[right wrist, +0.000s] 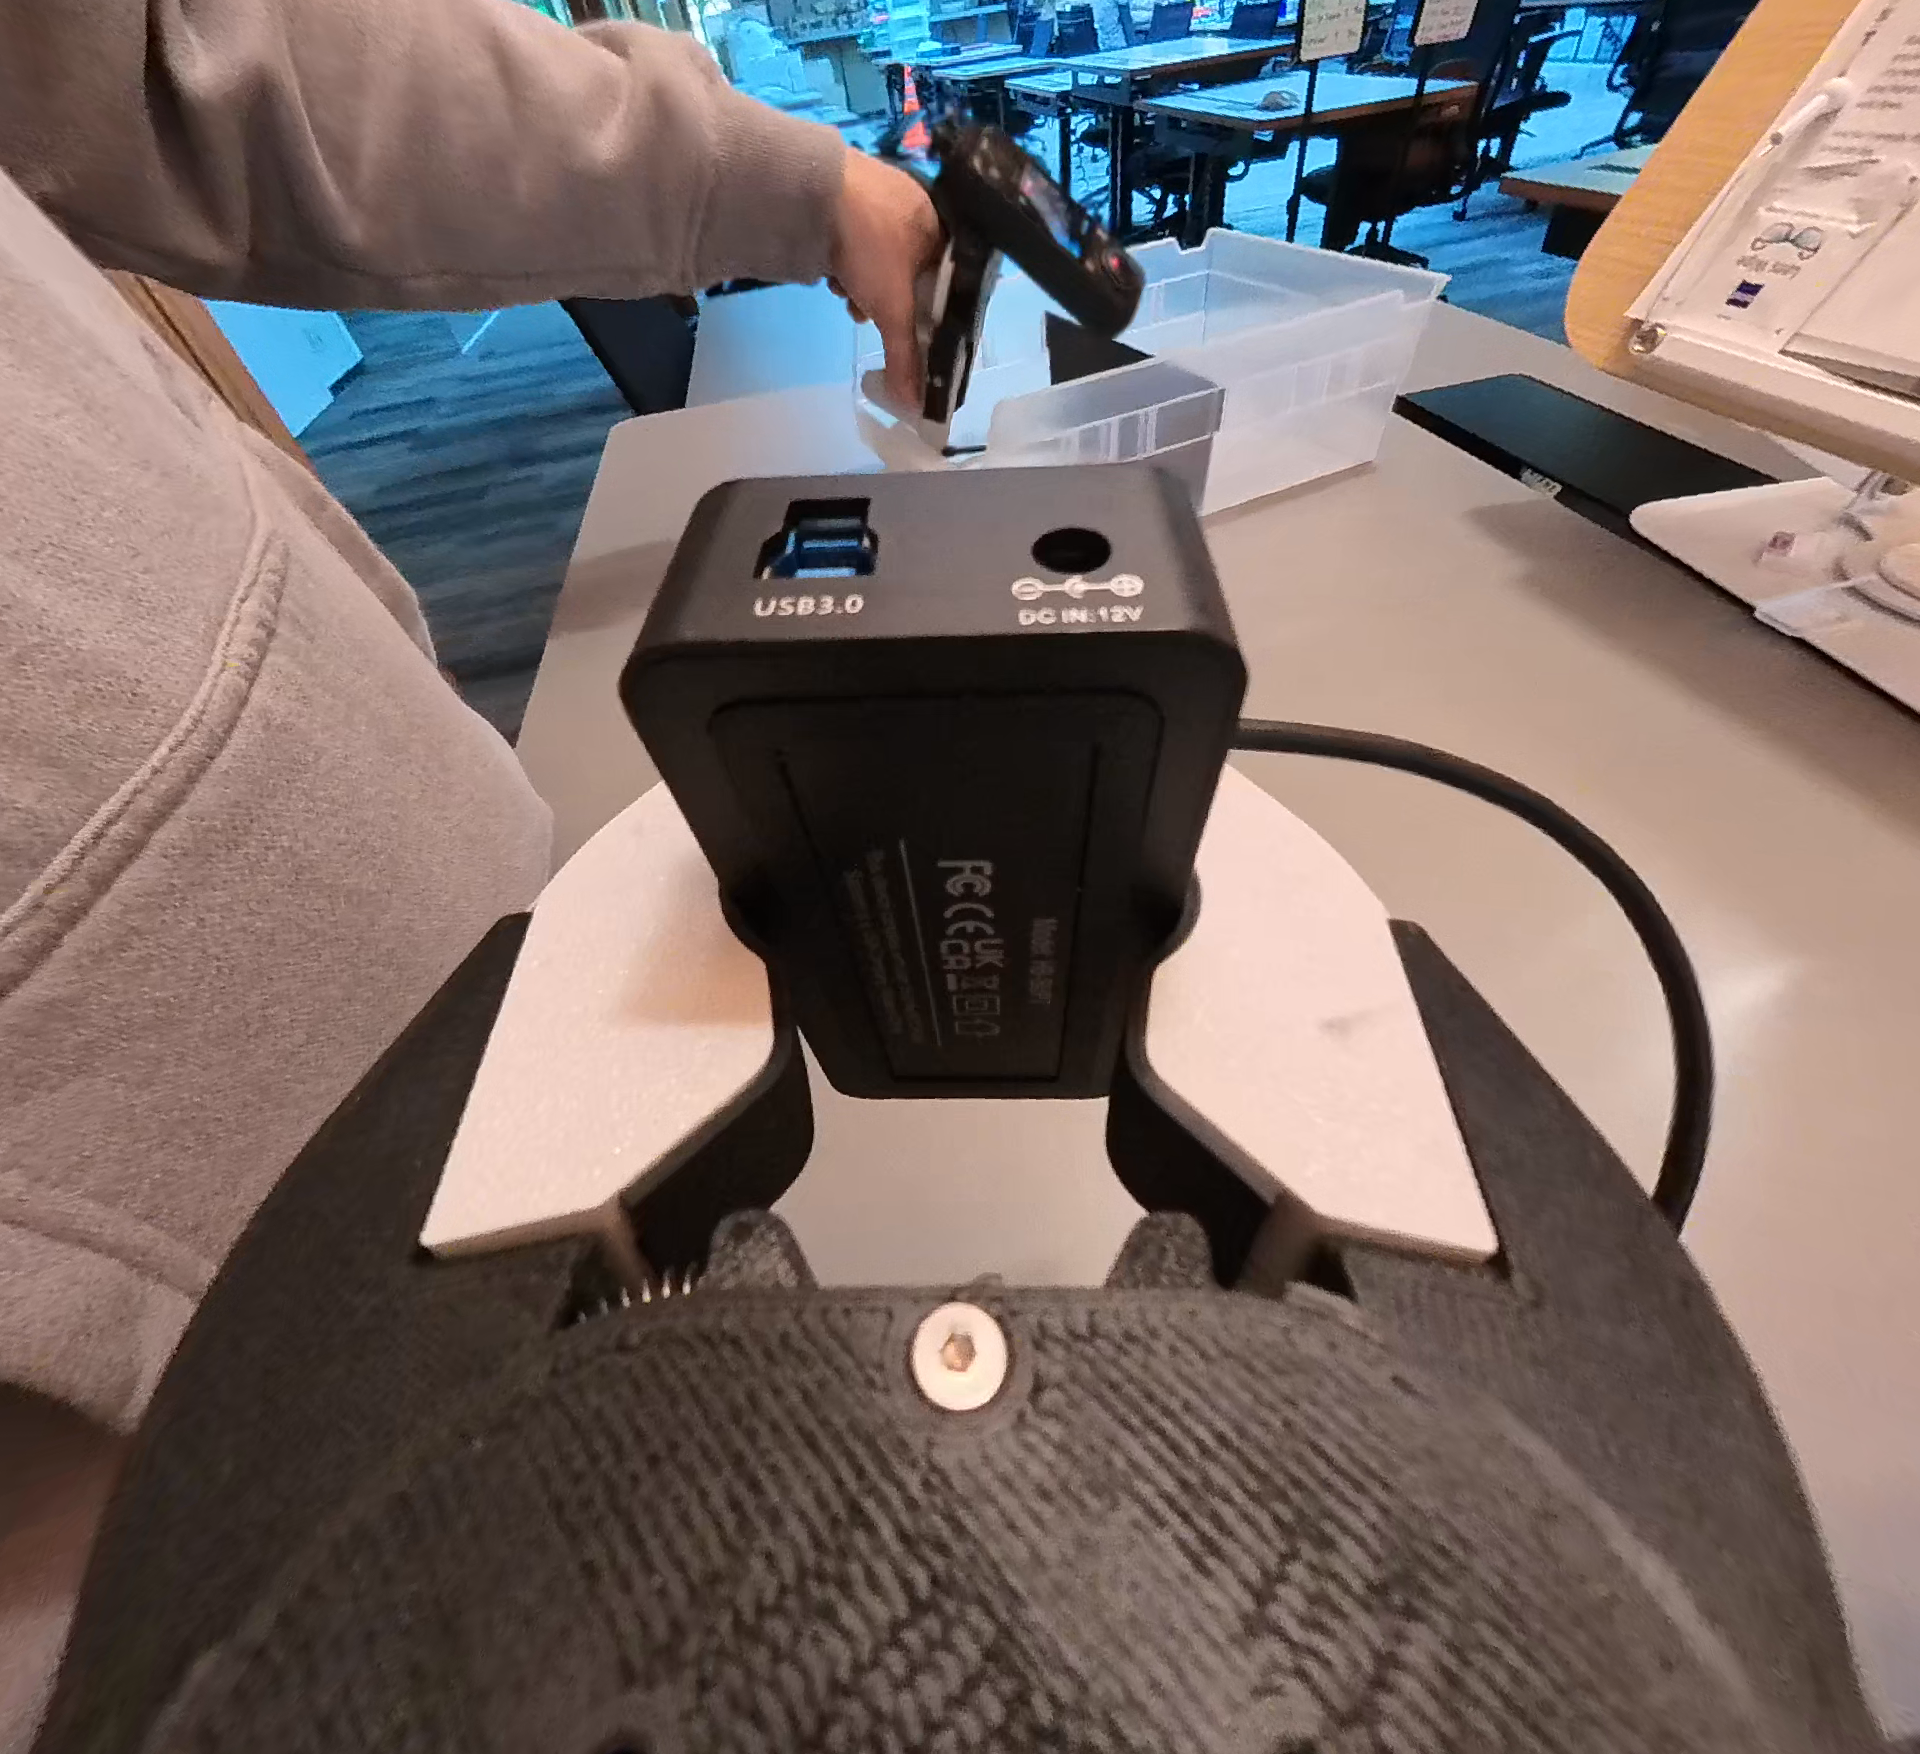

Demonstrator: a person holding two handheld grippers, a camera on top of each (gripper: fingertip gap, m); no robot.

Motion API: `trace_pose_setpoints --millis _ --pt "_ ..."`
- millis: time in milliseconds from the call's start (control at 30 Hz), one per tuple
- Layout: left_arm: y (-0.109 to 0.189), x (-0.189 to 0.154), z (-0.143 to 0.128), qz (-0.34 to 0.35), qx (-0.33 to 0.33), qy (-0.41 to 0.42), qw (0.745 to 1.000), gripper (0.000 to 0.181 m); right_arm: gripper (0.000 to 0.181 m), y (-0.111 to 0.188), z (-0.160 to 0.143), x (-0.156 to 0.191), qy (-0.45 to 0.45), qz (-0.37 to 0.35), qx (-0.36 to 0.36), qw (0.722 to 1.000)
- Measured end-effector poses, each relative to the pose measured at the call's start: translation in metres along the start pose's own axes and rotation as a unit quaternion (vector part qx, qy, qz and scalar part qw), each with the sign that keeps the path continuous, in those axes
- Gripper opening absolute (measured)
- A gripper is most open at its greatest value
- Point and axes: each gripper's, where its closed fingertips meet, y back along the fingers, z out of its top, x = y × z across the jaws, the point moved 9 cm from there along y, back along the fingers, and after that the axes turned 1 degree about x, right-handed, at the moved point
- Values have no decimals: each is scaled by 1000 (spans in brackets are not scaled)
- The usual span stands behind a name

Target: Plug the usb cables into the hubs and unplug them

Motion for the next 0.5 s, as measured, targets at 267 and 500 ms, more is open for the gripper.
trace_pose_setpoints --millis 267,500 --pt "-8 0 15 2 77 41 996 19 72 0 -4 2 -6 10 11 1000" --pt "-4 5 9 -21 103 44 994 22 72 5 -9 1 -5 -4 5 1000"
